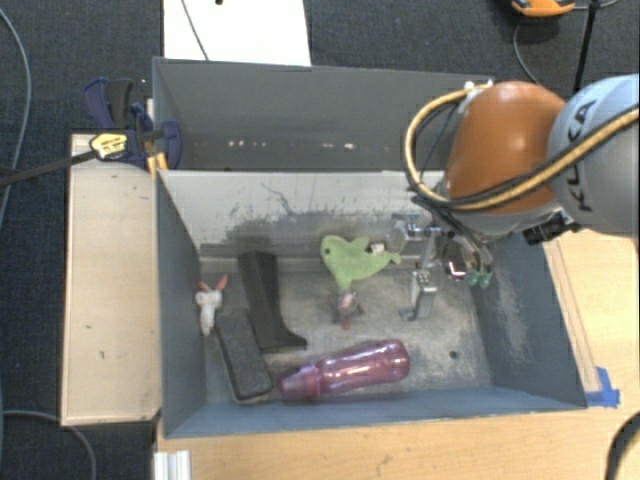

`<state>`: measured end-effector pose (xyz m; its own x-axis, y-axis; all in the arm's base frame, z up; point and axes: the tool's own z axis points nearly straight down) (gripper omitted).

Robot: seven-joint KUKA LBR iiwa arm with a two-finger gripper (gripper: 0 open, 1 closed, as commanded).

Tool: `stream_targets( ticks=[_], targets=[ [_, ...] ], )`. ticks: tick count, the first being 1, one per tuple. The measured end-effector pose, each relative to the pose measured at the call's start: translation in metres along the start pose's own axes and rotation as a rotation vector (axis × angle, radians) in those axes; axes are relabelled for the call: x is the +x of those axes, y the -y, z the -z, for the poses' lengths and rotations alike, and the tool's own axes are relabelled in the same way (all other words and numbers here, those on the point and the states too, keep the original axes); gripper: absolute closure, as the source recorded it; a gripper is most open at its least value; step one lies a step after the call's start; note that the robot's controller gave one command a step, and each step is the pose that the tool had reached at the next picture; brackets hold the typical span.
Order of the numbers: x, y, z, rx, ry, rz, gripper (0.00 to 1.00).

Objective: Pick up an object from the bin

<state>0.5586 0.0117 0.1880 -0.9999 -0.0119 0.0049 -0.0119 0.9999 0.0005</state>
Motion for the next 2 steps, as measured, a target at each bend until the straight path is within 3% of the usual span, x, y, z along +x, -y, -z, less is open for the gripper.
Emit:
stream_targets(
  ticks=[1, 2],
  targets=[
    [-0.001, 0.000, 0.005, 0.000, 0.008, 0.000, 0.00],
    [0.021, -0.024, -0.036, 0.000, 0.009, 0.109, 0.00]
  ],
)
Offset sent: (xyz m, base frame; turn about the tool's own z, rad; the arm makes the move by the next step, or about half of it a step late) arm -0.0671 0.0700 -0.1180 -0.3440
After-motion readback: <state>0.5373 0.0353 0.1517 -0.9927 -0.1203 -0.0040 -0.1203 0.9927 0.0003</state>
